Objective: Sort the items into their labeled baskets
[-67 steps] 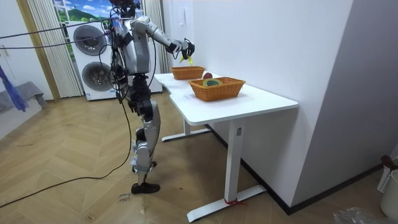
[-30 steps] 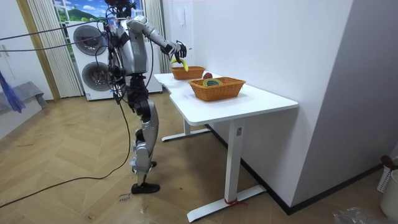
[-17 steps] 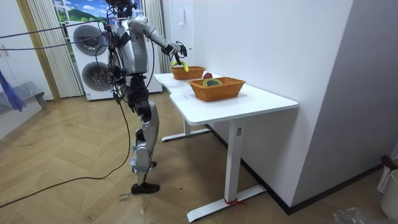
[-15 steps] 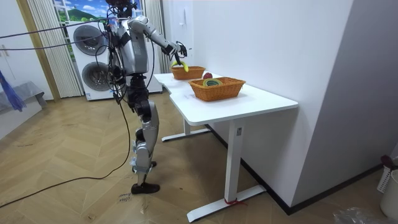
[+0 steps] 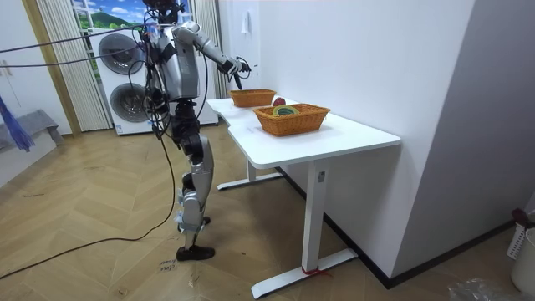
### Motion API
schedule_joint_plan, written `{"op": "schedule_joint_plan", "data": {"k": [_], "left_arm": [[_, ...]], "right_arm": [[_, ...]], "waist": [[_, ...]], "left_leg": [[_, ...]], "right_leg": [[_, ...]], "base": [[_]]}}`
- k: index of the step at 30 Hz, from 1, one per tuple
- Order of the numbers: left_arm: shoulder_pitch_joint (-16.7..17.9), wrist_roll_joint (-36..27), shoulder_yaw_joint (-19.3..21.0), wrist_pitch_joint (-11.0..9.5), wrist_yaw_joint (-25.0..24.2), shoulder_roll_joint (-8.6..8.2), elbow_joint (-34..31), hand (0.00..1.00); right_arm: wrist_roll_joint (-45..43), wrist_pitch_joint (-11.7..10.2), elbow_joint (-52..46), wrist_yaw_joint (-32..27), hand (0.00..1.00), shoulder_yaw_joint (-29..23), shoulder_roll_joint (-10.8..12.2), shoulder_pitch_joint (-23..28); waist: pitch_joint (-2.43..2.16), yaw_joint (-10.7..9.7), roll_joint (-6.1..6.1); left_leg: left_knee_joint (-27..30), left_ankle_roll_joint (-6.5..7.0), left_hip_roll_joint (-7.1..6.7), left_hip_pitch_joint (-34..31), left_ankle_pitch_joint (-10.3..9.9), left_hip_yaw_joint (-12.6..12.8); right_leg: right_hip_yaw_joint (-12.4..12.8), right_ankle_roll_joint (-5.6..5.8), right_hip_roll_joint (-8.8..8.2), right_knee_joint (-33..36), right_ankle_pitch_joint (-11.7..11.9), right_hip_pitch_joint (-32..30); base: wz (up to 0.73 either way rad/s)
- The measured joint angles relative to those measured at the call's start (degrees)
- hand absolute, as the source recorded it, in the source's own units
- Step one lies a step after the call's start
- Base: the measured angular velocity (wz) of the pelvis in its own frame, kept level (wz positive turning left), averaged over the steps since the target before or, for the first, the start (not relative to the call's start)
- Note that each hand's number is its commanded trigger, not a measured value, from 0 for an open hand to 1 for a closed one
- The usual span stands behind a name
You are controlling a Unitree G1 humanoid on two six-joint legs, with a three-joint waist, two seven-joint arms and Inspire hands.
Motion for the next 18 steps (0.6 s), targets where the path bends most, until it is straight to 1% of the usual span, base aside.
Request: {"op": "schedule_joint_plan", "data": {"k": [6,7,10,13,14,18], "left_arm": [[-0.1,0.4,-0.2,0.0,0.1,0.09,-0.5,0.0],[-0.1,0.4,-0.6,0.0,0.1,0.25,-0.5,0.0],[-0.1,0.4,-1.2,0.0,0.1,0.43,-0.5,0.0],[-0.4,0.4,-1.4,0.0,0.1,0.61,-0.5,0.0],[-0.4,0.4,-1.6,0.0,0.1,0.77,-0.5,0.0],[-0.3,0.4,-1.3,0.0,0.3,0.73,0.1,0.0]], "right_arm": [[0.0,-0.1,0.1,0.1,0.0,0.1,0.0,0.0],[0.0,0.0,0.3,0.2,0.0,0.3,0.0,0.0],[0.7,0.0,1.8,0.7,0.0,2.1,0.0,0.0],[1.8,0.1,4.9,1.4,0.0,4.5,0.0,0.0],[2.3,0.0,6.2,1.8,0.0,4.7,0.1,0.0],[5.4,-0.1,6.4,2.4,0.0,4.6,-0.5,0.0]], "waist": [[-0.05,0.1,0.28],[-0.07,0.1,0.33],[-0.09,0.4,0.3],[-0.1,1.3,0.26],[-0.11,1.6,0.22],[-0.15,1.6,0.13]], "left_leg": [[0.0,0.0,0.0,0.0,0.0,0.0],[0.1,0.0,0.0,0.1,0.0,0.0],[0.0,0.0,0.0,0.2,0.0,0.0],[0.1,0.0,0.0,0.2,0.0,0.0],[0.1,0.0,0.01,0.1,0.0,-0.1],[0.0,0.0,-0.05,0.1,0.0,-0.4]], "right_leg": [[-0.2,0.0,0.0,0.0,0.0,0.1],[-0.6,0.0,-0.01,0.0,0.0,0.1],[-0.5,0.0,-0.03,0.0,0.0,0.1],[-0.4,0.0,-0.04,0.0,0.0,0.1],[-0.4,0.0,-0.05,0.0,0.0,0.1],[-0.5,0.0,-0.04,0.0,0.0,0.2]], "base": [[0.0],[0.0],[0.0],[0.0],[0.0],[0.04]]}}
